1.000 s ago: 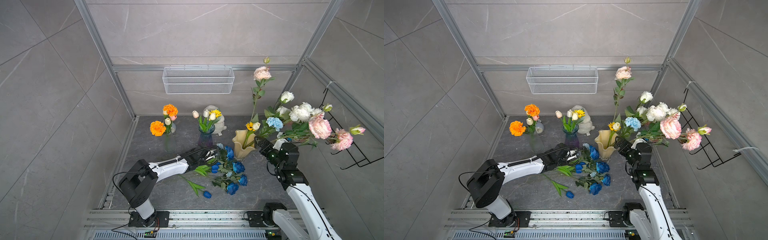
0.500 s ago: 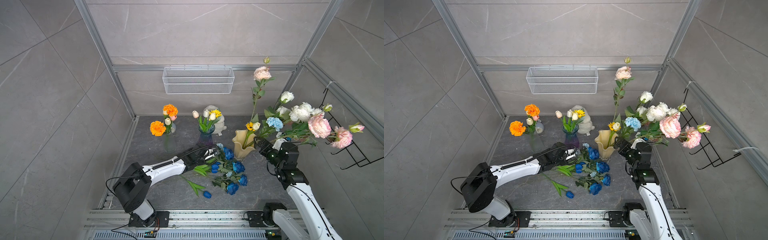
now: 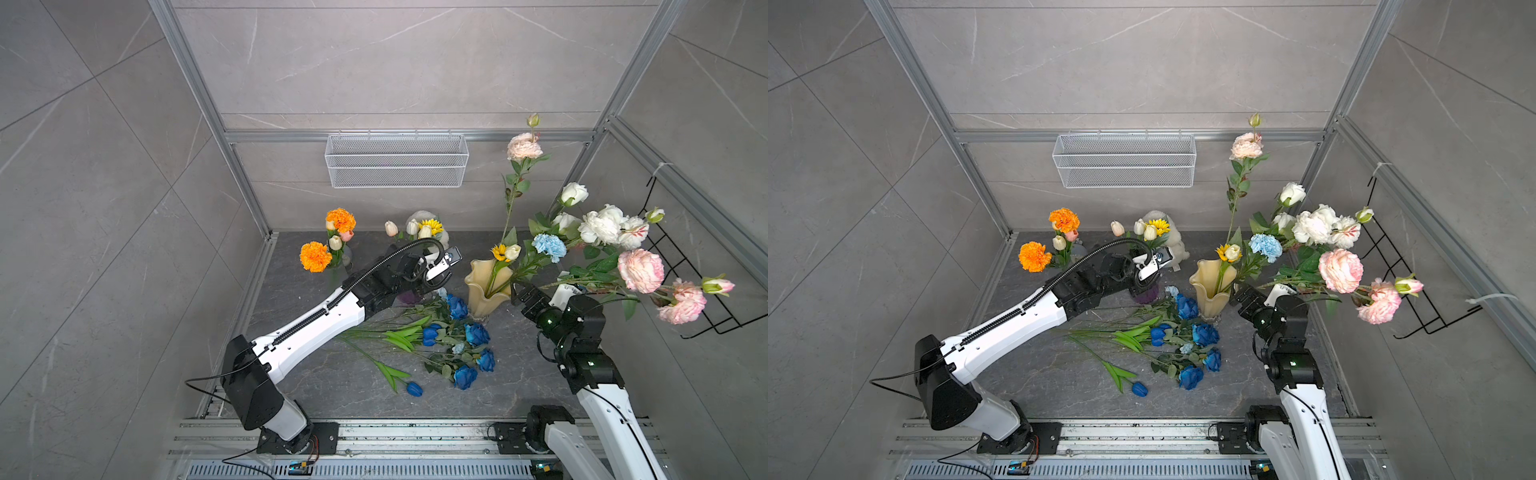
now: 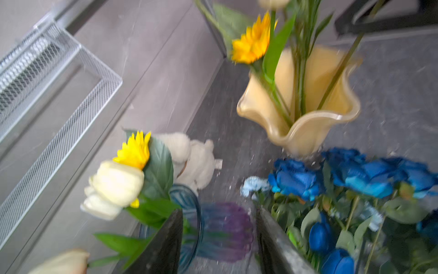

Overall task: Pick out blue flowers from the vase
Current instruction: Pick up the flower from the vase.

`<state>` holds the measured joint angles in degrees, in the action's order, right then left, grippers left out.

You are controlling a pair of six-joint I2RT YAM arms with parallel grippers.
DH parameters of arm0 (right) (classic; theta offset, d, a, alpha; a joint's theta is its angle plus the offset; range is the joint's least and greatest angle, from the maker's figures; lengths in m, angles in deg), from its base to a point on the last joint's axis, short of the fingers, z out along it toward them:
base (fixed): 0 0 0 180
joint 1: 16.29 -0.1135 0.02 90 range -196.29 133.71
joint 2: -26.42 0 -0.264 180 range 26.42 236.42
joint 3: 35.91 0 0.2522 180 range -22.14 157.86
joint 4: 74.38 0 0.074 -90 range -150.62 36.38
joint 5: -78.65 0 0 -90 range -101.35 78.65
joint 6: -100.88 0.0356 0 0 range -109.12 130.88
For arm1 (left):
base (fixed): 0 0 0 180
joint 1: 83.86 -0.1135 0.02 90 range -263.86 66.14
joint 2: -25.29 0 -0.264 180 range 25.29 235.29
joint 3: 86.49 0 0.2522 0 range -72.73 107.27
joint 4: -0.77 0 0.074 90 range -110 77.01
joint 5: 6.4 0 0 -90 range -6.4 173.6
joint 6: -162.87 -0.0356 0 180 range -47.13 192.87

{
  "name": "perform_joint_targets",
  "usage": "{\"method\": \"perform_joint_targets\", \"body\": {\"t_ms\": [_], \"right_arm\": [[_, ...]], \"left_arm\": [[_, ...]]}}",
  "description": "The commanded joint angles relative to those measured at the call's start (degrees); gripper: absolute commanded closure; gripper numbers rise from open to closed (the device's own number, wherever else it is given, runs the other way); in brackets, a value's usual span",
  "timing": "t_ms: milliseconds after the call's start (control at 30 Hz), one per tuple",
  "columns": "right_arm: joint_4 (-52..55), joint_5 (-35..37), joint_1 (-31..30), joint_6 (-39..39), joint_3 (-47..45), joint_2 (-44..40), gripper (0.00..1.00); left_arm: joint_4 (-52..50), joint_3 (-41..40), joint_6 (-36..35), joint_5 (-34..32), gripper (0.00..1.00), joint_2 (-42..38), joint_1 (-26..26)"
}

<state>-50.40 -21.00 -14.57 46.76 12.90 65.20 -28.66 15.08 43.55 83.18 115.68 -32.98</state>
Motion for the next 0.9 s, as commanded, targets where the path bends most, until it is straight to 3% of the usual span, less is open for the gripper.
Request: {"method": "perform_joint_targets", "body": {"t_ms": [0,433,867], "right_arm": [[1.6,0.2,-0.1,1.7,-1.6,-1.7,0.07],[1.5,-0.6,-0.1,3.5,-3.8,-5.5,0.36],[0.2,-0.5,-0.2,3.0,-4.5,-4.3,0.43]], "left_arm": [[-1.5,6.1,4.6,8.2,0.47,3.8,1.7],[-1.8,24.7,10.5,23.6,0.46,17.2,6.6],[3.6,32.5,17.8,30.1,0.46,26.4,6.7]]}}
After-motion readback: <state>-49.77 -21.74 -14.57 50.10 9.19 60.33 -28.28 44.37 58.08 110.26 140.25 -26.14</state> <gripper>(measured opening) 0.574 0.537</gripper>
